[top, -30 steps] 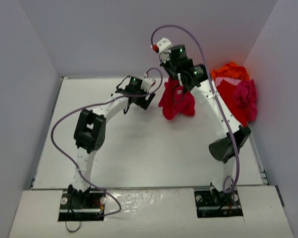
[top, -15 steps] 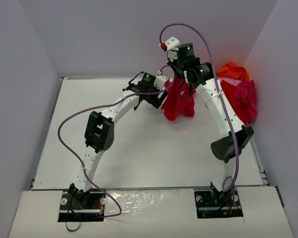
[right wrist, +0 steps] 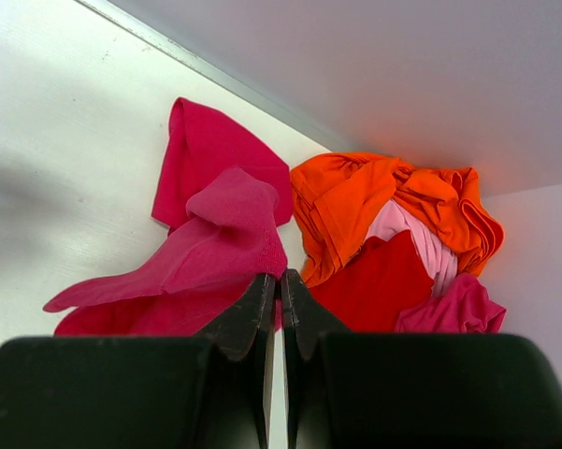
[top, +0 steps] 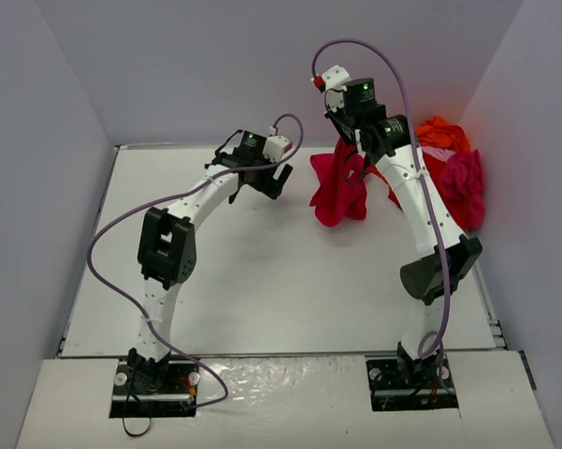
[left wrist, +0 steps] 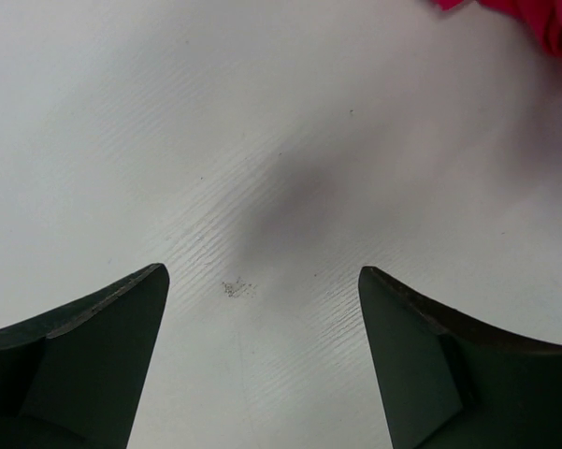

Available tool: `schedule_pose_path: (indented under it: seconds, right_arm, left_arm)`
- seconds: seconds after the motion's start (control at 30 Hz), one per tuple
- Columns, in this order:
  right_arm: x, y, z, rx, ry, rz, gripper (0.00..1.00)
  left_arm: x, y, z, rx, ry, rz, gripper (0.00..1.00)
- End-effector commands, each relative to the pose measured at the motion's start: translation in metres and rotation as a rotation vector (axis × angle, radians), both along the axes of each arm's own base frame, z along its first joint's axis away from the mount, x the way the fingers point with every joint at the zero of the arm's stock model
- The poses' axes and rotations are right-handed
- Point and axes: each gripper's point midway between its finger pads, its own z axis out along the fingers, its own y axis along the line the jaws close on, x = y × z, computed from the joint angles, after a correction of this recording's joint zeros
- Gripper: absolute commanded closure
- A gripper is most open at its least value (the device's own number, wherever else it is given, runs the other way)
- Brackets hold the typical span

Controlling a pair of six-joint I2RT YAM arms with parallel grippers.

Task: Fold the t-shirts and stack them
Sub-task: Flatten out the tshirt

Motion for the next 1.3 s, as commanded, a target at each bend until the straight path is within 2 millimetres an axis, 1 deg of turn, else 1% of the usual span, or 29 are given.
schedule_pose_path:
  seconds: [0.0, 0.1, 0.2, 0.4, 0.57, 0.7, 0.83, 1.27]
  right_arm:
    - [-0.002, -0.003, 0.048, 0.047, -0.129, -0.002, 1.00]
    - [0.000, -0.002, 0.043, 0.044, -0.119, -0.004, 1.00]
    - [0.002, -0.001, 0.038, 0.045, -0.109, -0.006, 1.00]
    - [0.004, -0.001, 0.033, 0.039, -0.100, -0.012, 1.00]
    - [0.004, -0.001, 0.031, 0.035, -0.094, -0.011, 1.00]
    - [0.006, -0.001, 0.029, 0.030, -0.094, -0.014, 1.00]
    - [0.007, 0.001, 0.025, 0.037, -0.083, -0.010, 1.00]
    - [0.006, 0.003, 0.027, 0.047, -0.086, -0.003, 1.00]
  left_arm:
    - [-0.004, -0.020, 0.107, -0.145, -0.167, -0.034, 0.20]
    - [-0.008, -0.025, 0.117, -0.159, -0.174, -0.044, 0.20]
    - [-0.012, -0.032, 0.122, -0.171, -0.172, -0.051, 0.20]
    - [-0.026, -0.056, 0.125, -0.189, -0.156, -0.100, 0.20]
    - [-0.031, -0.067, 0.132, -0.209, -0.151, -0.120, 0.20]
    - [-0.038, -0.076, 0.136, -0.213, -0.150, -0.144, 0.20]
    - [-0.048, -0.089, 0.134, -0.215, -0.139, -0.178, 0.20]
    - [-0.057, -0.130, 0.126, -0.219, -0.123, -0.244, 0.20]
